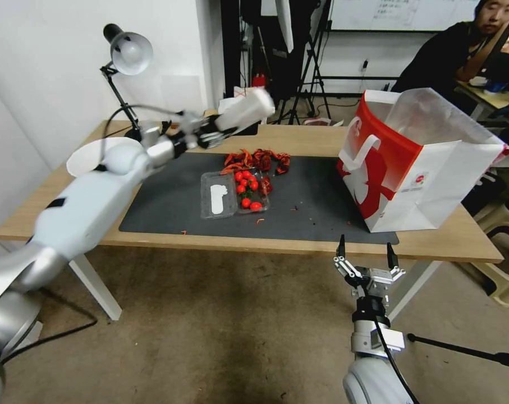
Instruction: Pick up the trash from the table and place it into the takeout bag.
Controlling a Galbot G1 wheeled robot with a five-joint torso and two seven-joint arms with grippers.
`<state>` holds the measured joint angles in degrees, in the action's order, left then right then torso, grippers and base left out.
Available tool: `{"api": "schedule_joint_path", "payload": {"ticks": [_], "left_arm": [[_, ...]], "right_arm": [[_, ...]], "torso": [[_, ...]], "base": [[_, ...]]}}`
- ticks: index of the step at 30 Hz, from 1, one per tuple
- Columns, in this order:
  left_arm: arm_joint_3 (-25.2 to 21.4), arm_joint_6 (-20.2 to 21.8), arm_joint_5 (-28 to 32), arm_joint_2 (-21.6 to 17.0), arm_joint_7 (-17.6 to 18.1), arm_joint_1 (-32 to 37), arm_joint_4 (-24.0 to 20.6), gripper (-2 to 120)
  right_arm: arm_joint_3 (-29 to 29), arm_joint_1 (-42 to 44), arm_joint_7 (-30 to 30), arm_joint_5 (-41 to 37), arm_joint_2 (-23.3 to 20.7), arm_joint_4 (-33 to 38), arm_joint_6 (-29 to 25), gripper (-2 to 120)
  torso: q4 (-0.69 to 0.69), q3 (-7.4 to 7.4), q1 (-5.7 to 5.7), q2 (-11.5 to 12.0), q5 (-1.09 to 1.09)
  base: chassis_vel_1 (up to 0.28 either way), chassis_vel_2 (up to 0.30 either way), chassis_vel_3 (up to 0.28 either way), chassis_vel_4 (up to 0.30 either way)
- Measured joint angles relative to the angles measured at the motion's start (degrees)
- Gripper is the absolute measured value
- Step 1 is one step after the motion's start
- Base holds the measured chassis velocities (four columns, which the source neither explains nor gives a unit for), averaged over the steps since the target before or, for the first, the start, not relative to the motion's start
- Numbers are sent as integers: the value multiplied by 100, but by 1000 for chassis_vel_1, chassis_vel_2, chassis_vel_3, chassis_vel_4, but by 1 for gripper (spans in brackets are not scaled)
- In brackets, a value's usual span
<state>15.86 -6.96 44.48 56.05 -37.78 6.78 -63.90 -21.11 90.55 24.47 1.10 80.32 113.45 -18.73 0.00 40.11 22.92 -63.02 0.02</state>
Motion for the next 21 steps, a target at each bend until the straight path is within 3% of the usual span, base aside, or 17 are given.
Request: {"api": "schedule_joint_path", "payload": {"ticks": [6, 15, 21], "left_arm": [[896, 72, 329, 479, 196, -709, -72, 52], [1519, 100, 517, 1281, 227, -1481, 184, 52], [1982, 151, 728, 2113, 288, -2191, 496, 52]], "right_arm": [[-33, 5, 10, 6, 10, 20, -2, 100], [-62, 21, 23, 23, 40, 62, 0, 100], [-90, 18, 34, 32, 59, 68, 6, 100]], "torso": [[-2, 0, 0, 0, 1], [2, 0, 0, 0, 0], [2, 0, 0, -1, -1]], "base": [[0, 0, 0, 0], [0, 0, 0, 0], [0, 0, 0, 0]]}}
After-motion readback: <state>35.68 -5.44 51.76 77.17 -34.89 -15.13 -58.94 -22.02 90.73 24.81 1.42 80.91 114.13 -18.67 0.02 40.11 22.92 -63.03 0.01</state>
